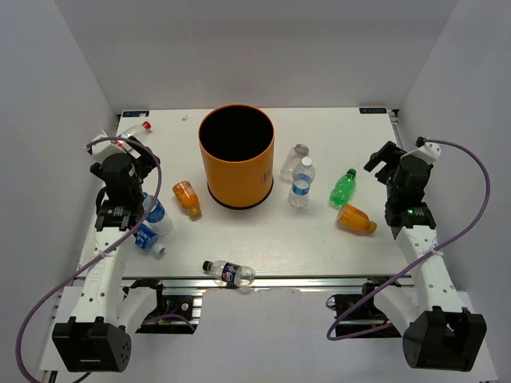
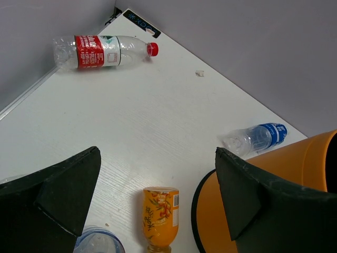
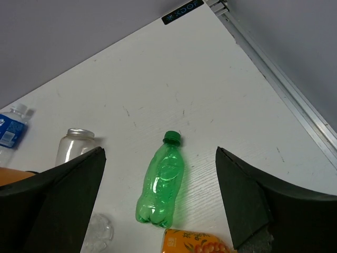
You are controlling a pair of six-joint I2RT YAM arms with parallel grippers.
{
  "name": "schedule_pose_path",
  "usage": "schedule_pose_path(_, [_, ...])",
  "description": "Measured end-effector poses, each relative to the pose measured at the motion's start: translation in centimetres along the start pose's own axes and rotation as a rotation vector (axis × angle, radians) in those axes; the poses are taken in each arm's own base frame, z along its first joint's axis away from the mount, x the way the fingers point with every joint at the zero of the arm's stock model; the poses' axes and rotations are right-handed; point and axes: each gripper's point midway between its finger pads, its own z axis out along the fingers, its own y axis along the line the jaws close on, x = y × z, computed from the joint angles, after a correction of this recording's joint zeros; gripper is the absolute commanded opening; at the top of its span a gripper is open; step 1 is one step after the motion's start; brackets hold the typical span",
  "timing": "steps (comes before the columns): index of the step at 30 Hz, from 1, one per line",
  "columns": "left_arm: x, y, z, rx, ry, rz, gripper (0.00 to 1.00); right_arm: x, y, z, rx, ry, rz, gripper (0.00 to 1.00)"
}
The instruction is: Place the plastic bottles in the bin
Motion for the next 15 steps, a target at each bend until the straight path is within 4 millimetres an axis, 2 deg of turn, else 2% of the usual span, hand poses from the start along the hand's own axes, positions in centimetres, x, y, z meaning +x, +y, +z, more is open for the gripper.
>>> schedule_pose_path(5, [0.2, 0.1, 0.2, -0.003, 0.007, 0.006, 0.98, 1.1, 1.7, 0.0, -0.091, 0.051, 0.034, 0.89])
schedule_pose_path(9, [0.2, 0.2, 0.2, -0.008, 0.004, 0.009, 0.98, 3.8, 2.7, 1.6, -0.132, 0.177, 0.013, 0.89])
schedule_pose_path(15, [0.2, 0.4, 0.2, -0.023, 0.000, 0.011, 0.98, 7.6, 2.1, 4.1, -0.063, 0.371, -0.025, 0.89])
